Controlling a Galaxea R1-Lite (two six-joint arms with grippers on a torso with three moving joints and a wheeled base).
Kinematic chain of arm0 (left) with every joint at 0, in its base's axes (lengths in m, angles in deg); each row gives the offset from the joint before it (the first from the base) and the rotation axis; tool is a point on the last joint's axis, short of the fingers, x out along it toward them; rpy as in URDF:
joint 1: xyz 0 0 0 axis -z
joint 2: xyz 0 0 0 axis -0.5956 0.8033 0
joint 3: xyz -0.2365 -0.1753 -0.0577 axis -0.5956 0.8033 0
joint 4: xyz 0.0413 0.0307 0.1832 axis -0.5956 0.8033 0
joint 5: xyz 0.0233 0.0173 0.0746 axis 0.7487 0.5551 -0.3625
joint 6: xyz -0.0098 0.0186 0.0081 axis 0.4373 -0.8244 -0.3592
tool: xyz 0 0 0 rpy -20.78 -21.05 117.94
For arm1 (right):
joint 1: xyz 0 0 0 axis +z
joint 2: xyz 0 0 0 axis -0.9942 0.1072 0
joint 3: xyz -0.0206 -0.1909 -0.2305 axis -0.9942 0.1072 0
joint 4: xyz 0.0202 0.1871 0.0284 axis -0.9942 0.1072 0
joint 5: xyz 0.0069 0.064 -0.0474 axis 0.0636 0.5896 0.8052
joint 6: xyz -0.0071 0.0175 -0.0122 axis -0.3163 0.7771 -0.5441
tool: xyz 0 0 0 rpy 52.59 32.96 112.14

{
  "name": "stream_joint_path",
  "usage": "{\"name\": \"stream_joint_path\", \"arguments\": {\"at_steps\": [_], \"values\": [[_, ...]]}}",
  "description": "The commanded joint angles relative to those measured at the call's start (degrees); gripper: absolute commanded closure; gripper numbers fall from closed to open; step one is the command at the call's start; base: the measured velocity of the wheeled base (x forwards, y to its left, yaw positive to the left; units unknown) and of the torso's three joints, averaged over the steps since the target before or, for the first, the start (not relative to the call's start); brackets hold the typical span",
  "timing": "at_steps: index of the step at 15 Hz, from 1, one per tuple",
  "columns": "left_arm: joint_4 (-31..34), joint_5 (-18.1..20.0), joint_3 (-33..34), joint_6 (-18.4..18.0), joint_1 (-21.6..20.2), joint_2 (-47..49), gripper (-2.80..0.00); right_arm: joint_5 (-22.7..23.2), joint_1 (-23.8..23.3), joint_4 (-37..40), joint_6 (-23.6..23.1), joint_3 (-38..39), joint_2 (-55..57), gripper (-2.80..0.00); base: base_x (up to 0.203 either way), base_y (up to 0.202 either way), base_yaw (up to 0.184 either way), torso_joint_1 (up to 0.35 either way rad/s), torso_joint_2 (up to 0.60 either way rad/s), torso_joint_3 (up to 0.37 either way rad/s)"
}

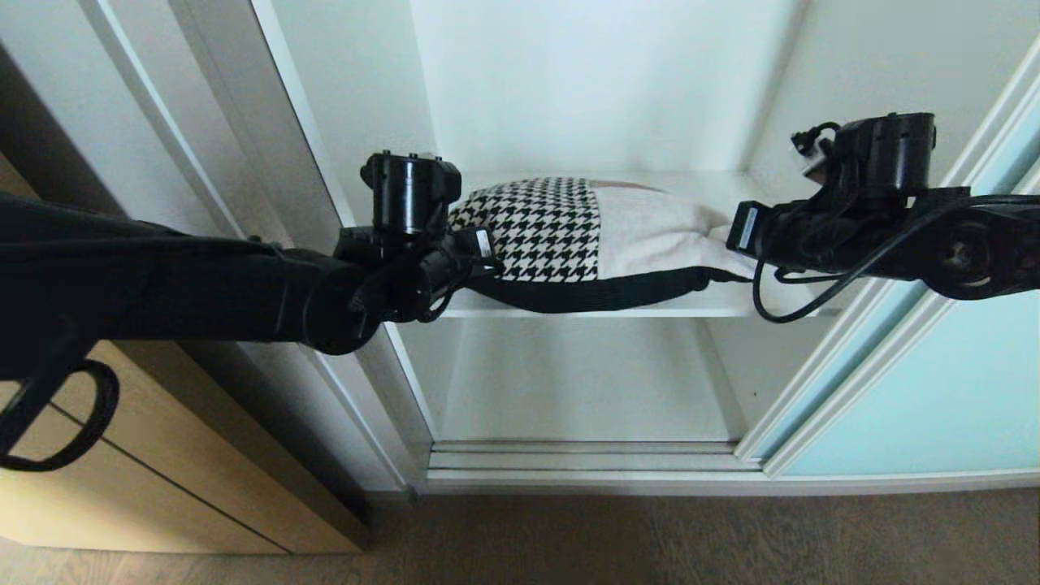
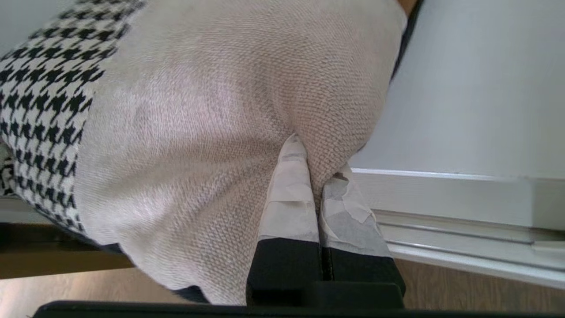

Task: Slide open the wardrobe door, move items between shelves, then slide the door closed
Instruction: Place the pillow on the higher shelf

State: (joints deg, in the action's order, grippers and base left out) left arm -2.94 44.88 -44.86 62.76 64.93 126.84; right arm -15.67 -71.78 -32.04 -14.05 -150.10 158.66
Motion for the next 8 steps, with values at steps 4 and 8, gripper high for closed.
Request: {"name": "stream_joint_path", "arguments": {"at_steps": [4,8], "values": [[-0.2,0.1,-2.6,0.2,-1.0,8.6,0.0,-1.7,-1.2,-4.7,0.3,-1.4,6.5,0.0,0.0,0.0,0.0,0.0,0.0,0.0],[-0.2,-0.7,-7.7,1.4,-2.3,11.9,0.0,-1.8,-1.3,-5.8,0.3,-3.3,9.1,0.0,0.0,0.0,0.0,0.0,0.0,0.0]]}}
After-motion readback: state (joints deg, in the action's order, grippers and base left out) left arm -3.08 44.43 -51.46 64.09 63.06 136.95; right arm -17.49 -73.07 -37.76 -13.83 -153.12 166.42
